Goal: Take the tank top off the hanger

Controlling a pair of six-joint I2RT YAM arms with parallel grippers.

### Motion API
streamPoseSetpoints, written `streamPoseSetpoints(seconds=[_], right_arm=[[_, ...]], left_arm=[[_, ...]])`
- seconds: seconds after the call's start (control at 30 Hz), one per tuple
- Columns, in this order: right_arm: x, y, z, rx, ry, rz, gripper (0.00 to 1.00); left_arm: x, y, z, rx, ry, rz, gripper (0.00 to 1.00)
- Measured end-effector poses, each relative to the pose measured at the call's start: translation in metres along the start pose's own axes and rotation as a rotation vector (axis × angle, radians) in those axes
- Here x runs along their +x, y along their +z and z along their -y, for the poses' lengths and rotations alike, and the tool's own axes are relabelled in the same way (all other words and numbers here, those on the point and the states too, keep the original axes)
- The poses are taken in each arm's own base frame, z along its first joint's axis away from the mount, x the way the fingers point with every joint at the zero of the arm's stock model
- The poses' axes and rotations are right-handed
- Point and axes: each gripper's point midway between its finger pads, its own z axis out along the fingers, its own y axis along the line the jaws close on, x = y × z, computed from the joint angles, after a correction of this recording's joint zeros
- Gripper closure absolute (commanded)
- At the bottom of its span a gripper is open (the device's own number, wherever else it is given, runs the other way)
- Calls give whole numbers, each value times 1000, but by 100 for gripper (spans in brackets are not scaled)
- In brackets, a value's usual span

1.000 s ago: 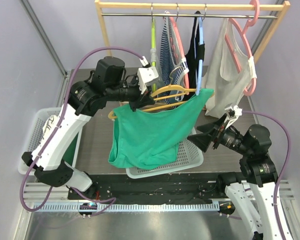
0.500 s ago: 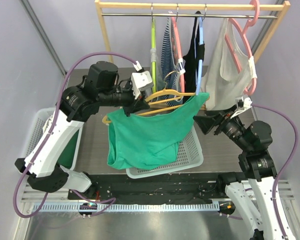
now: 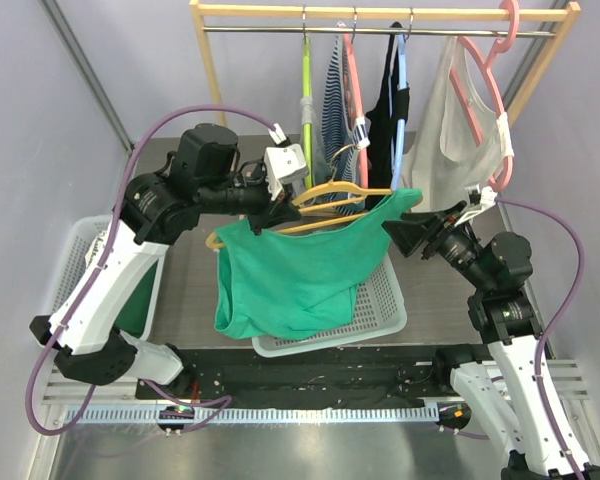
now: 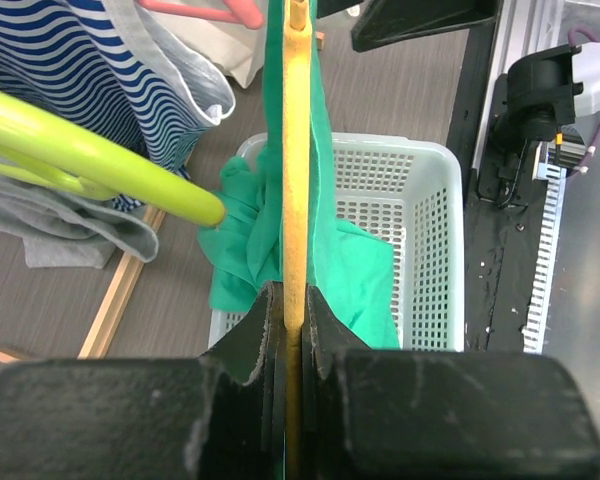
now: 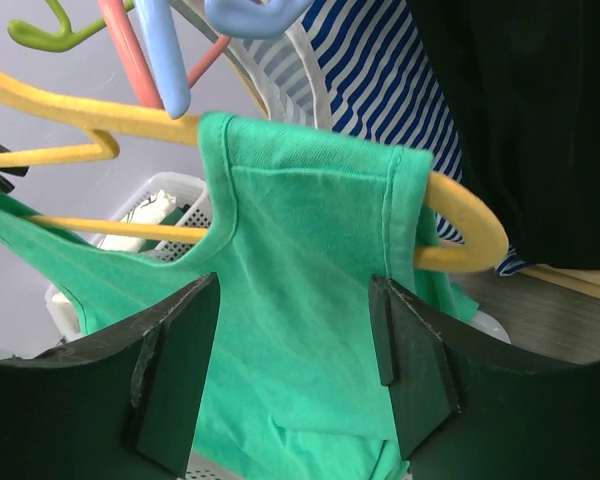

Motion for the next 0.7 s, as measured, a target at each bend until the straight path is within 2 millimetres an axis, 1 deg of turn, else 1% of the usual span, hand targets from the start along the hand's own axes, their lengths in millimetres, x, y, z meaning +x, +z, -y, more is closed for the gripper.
streamPoseSetpoints(seconds=[0.27, 0.37, 0.4, 0.47, 0.5, 0.57, 0.6, 0.7], right_arm=[[-2, 11, 1, -26, 8, -1, 37], [-5, 11, -1, -31, 12, 7, 43], [-6, 12, -2, -36, 10, 12, 51], [-8, 13, -3, -46, 10, 19, 62], [-10, 13, -4, -51, 10, 23, 71], [-14, 14, -7, -60, 8, 34, 81], [-17, 14, -9, -66, 7, 41, 90], [-23, 15, -12, -75, 4, 56, 99]], left_arm=[[-1, 6, 9, 26, 6, -6, 100], [0, 7, 10, 25, 7, -8, 100], [-1, 7, 10, 25, 8, -9, 100], [-1, 7, 11, 26, 11, -10, 100], [-1, 8, 13, 29, 12, -11, 100], [-1, 8, 15, 35, 14, -12, 100], [-1, 9, 15, 36, 15, -12, 100], [-1, 9, 17, 40, 16, -12, 100]])
